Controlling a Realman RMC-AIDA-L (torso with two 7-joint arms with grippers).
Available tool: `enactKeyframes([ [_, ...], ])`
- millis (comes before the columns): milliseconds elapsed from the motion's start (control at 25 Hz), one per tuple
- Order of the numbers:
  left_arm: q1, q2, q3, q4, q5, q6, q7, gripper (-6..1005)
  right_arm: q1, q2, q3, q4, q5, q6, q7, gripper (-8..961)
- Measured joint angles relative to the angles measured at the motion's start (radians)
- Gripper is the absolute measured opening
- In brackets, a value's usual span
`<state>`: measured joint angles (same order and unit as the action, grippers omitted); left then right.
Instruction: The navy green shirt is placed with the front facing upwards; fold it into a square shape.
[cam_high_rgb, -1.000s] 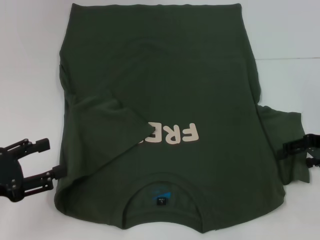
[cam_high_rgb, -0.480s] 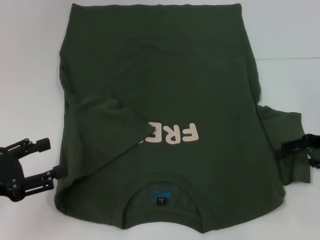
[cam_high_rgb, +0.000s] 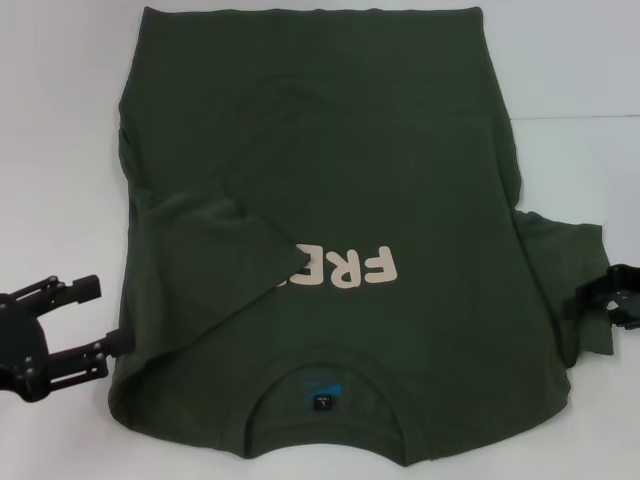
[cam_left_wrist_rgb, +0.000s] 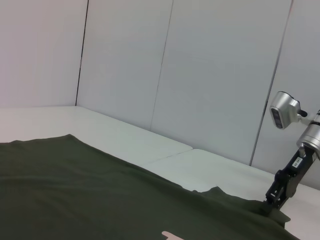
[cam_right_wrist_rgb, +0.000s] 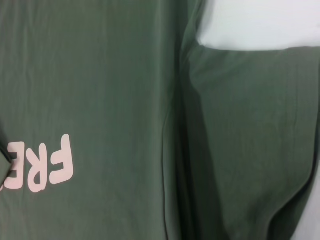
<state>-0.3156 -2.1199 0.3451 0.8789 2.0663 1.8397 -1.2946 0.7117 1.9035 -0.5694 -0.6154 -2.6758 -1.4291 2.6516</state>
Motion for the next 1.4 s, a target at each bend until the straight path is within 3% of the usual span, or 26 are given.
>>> enactKeyframes([
  [240, -0.002, 0.000, 0.000, -0.001, 0.000, -0.001, -0.001, 833, 0.000, 0.000, -0.008, -0.002, -0.004, 0.001, 0.000, 321],
  [680, -0.003, 0.000, 0.000, -0.002, 0.000, -0.001, -0.005, 832, 0.000, 0.000, -0.011, -0.004, -0.004, 0.001, -0.029, 85],
  [880, -0.004, 0.000, 0.000, -0.001, 0.000, 0.000, -0.006, 832, -0.004, -0.004, -0.008, -0.006, -0.004, -0.003, -0.040, 21],
  [1400, -0.009, 0.003, -0.005, -0.013, -0.006, -0.004, -0.007, 832, -0.041, -0.030, 0.051, -0.098, 0.008, -0.058, -0.048, 9],
])
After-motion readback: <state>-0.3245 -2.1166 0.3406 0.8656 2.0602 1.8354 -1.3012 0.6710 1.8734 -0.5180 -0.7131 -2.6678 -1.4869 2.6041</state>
